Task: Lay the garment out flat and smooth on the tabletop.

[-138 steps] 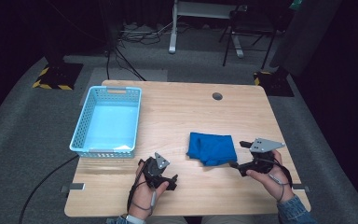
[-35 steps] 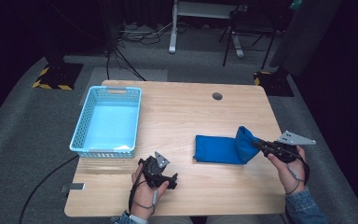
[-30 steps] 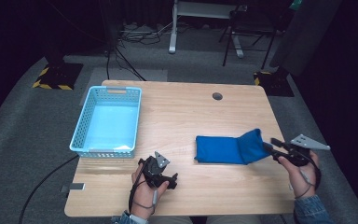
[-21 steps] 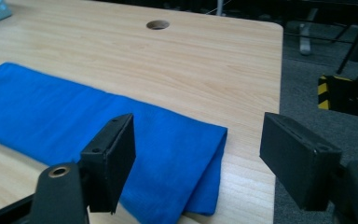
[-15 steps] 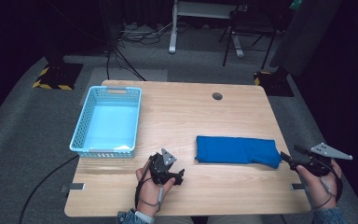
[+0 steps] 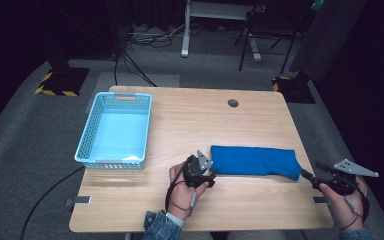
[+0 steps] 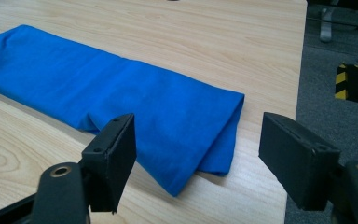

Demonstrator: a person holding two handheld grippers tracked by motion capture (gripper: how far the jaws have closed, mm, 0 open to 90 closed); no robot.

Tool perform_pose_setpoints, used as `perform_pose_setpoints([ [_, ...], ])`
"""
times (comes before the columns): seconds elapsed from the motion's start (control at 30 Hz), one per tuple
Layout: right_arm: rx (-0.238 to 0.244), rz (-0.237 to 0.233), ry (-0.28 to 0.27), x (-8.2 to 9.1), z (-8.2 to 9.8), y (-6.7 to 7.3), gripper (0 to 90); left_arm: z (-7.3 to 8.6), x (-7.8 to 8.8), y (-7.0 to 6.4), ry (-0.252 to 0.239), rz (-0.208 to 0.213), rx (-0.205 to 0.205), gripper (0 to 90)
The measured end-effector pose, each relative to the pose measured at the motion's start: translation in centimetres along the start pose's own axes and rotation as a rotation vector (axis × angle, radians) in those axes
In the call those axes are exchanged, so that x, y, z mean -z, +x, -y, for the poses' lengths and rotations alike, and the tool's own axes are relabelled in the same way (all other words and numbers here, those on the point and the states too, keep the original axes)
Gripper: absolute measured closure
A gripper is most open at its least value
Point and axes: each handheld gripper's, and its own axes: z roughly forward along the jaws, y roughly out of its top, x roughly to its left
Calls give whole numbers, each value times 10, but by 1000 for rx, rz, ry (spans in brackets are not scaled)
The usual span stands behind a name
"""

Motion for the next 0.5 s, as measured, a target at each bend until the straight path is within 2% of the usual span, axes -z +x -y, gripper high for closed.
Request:
perform_pose_setpoints([
  [0.1, -6, 1, 8, 1, 3, -1, 276, -5, -14, -2, 1, 45, 8, 423],
  [0.17, -9, -3, 13, 0, 5, -1, 276, -7, -22, -3, 13, 53, -1, 454],
  [0.23, -8, -11, 27, -3, 7, 0, 277, -7, -27, -3, 31, 37, -13, 605],
  [0.33, -2, -32, 56, -12, 11, 1, 291, -5, -28, -3, 12, 40, 12, 795],
  [0.5, 21, -82, 141, -33, 18, 5, 381, -7, -21, -3, -13, 33, -3, 833],
])
